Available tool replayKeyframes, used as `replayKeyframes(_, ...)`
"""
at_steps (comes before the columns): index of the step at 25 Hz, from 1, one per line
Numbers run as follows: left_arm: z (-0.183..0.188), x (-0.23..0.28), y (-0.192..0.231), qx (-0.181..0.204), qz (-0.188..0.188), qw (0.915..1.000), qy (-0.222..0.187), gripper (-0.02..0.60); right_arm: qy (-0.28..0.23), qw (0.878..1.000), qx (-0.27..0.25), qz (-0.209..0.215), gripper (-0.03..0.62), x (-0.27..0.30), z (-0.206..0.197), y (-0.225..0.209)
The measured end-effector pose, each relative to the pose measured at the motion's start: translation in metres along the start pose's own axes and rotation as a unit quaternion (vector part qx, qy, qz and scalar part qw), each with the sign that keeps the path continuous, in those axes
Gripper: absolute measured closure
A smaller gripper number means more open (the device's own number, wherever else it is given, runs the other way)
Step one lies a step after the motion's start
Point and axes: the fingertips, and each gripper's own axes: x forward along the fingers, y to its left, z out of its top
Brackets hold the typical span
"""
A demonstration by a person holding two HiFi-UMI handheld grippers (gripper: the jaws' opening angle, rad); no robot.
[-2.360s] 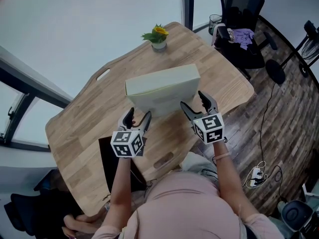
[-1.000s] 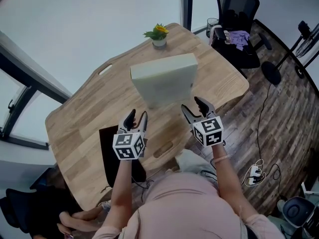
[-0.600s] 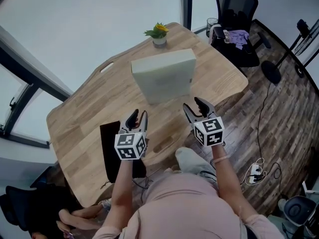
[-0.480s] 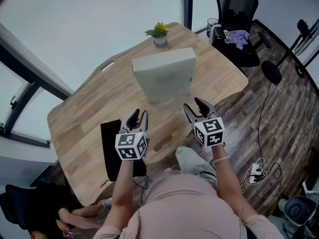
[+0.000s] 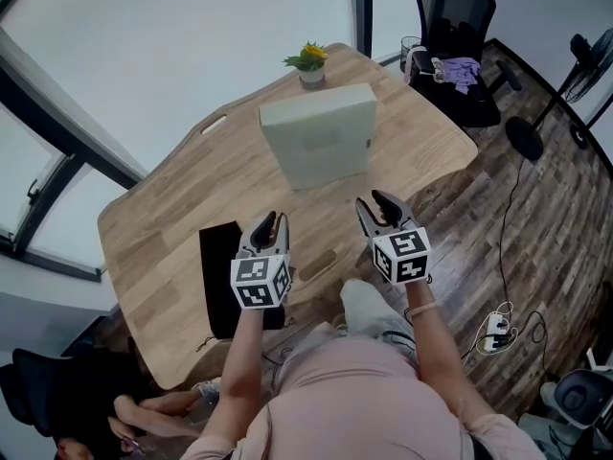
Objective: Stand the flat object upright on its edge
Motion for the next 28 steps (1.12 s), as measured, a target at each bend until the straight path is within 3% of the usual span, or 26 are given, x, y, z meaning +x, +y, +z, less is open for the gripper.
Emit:
replayKeyframes(11,0.003,-0.032,-0.011,-0.004,0.002,0.9998,-0.019,0.529,-0.016,1.000,0.012,-0.005,0.502,-0.025,0.000,0.018)
replayKeyframes(16,0.004,-0.048,-0.019,-0.001,-0.008,0.9996,-0.028,0.549,-0.022,0.999,0.016,-0.023,0.576,-0.037,-0.003,0.022)
replayKeyframes(28,0.003,-0.070,-0.030,0.007,-0.005,0.9994,-0.033,0.568,-0.022,1.000,-0.004,-0.021,0.594,-0.052,-0.003,0.030)
